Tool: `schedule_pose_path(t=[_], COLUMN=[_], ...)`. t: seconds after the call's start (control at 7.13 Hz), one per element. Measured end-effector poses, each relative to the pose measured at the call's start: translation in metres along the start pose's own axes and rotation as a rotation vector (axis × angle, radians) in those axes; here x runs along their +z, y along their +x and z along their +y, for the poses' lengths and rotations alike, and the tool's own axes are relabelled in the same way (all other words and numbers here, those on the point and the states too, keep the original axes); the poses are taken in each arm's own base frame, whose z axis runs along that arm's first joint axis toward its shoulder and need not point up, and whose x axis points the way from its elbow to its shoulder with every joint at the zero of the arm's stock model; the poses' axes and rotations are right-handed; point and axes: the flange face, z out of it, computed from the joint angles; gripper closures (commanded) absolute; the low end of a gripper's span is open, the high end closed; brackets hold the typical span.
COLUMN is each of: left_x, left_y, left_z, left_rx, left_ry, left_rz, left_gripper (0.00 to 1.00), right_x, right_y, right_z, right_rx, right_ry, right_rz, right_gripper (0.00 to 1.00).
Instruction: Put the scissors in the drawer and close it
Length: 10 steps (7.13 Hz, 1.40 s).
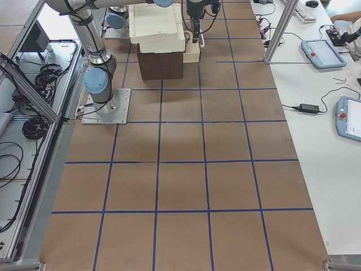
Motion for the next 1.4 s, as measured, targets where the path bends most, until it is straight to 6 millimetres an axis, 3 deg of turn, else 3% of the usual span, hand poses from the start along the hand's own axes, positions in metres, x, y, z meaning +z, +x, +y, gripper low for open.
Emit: schedule_pose_path(t=[1.4], left_x=[0.016], left_y=[-0.005], left_z=[0.025], left_rx=[-0.109], left_ry=[-0.114], left_rz=[-0.002], left_gripper=[0.0], right_x=[0.006], right_y=[0.0], right_z=[0.002], right_rx=[0.0], right_ry=[-0.012], right_rz=[0.0], right_gripper=[0.0])
